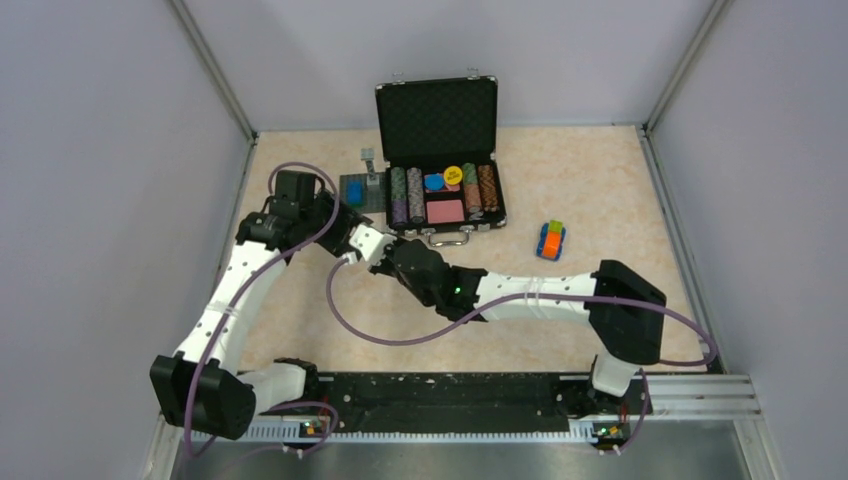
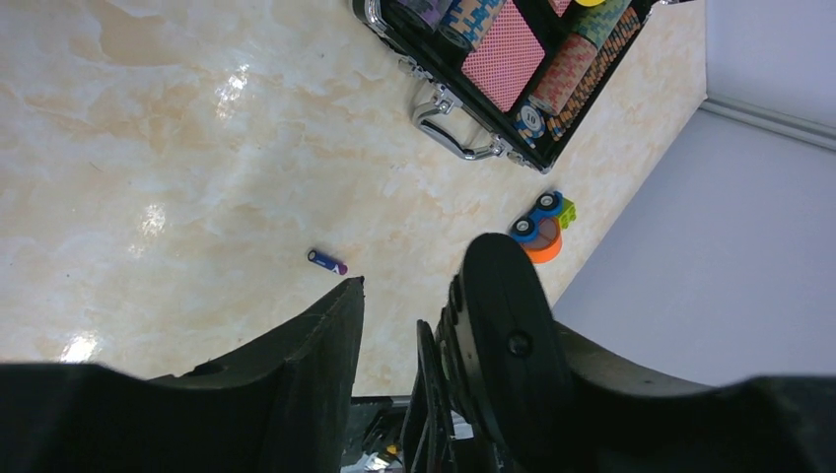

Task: Load the batteries into the remote control
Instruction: Adjust the remote control.

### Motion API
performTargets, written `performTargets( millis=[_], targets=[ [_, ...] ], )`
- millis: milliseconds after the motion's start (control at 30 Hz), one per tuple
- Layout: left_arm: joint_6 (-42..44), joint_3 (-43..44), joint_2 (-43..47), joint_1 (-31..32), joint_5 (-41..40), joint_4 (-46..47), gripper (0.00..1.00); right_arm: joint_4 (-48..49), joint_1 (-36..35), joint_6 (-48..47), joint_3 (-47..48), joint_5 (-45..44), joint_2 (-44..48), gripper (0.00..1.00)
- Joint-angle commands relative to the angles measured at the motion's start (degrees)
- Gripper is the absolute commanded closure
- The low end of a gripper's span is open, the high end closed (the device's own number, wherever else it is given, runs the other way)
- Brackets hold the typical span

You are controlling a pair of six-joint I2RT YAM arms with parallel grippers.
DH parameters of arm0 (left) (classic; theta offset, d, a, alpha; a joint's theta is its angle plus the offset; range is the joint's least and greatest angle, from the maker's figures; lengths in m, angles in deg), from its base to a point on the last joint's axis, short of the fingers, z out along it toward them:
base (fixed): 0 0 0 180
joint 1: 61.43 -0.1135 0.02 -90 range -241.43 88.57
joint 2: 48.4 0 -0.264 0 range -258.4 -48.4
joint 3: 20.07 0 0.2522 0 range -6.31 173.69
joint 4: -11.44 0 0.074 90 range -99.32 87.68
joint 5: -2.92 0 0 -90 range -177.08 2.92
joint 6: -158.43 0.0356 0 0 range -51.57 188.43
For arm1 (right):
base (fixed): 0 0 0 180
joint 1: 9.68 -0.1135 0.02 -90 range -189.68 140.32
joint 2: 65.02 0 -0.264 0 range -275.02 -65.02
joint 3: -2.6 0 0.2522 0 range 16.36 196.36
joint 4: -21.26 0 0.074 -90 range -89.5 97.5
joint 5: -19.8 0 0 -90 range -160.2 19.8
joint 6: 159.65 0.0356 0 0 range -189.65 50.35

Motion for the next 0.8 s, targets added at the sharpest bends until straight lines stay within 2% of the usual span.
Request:
performTargets(
  millis=[0, 67, 200, 367, 400, 433, 467, 533, 600, 633, 767],
  targets=[
    [0.3, 0.8, 1.1, -0.1, -0.7, -0.9, 0.49, 5.4, -0.9, -5.4, 1.4, -6.1, -1.6, 1.0],
    [0.5, 0.7, 0.9, -0.1, -0.8, -1.1, 0.59, 5.9, -1.4, -6.4, 1.7, -7.1, -2.4, 1.0],
    [0.7, -0.4, 0.8, -0.1, -1.4, -0.7, 0.74, 7.0, -2.3, -7.4, 1.9, -7.9, -2.9, 1.0],
    [1.2, -1.3, 0.5, -0.1, -2.2, -0.4, 0.99, 6.7, -3.0, -6.9, 2.6, -8.5, -3.2, 1.0],
    [1.5, -1.3, 0.5, -0.1, -2.6, -0.3, 1.0, 5.9, -3.1, -6.4, 3.1, -8.6, -2.9, 1.0],
    [2.0, -1.4, 0.7, -0.1, -2.8, -0.2, 1.0, 4.9, -3.1, -5.3, 3.5, -8.5, -2.5, 0.95],
    [2.7, -1.6, 0.8, -0.1, -3.0, 0.4, 1.0, 3.7, -3.0, -4.1, 3.8, -8.1, -2.0, 0.83],
    [4.7, -1.6, 1.3, -0.1, -3.2, 2.3, 1.0, 0.6, -3.0, -0.3, 4.2, -6.2, 0.2, 0.46],
    [7.4, -1.8, 2.1, -0.1, -2.9, 5.8, 1.0, -3.3, -2.7, 4.0, 3.9, -2.3, 3.6, 0.22],
    [8.5, -1.6, 2.7, -0.1, -3.3, 7.0, 1.0, -5.6, -2.3, 6.7, 3.7, 0.9, 5.5, 0.17],
    [13.3, -3.8, 6.0, -0.9, -3.3, 16.2, 1.0, -12.8, 0.3, 18.4, 2.5, 9.6, 14.4, 0.11]
  ],
)
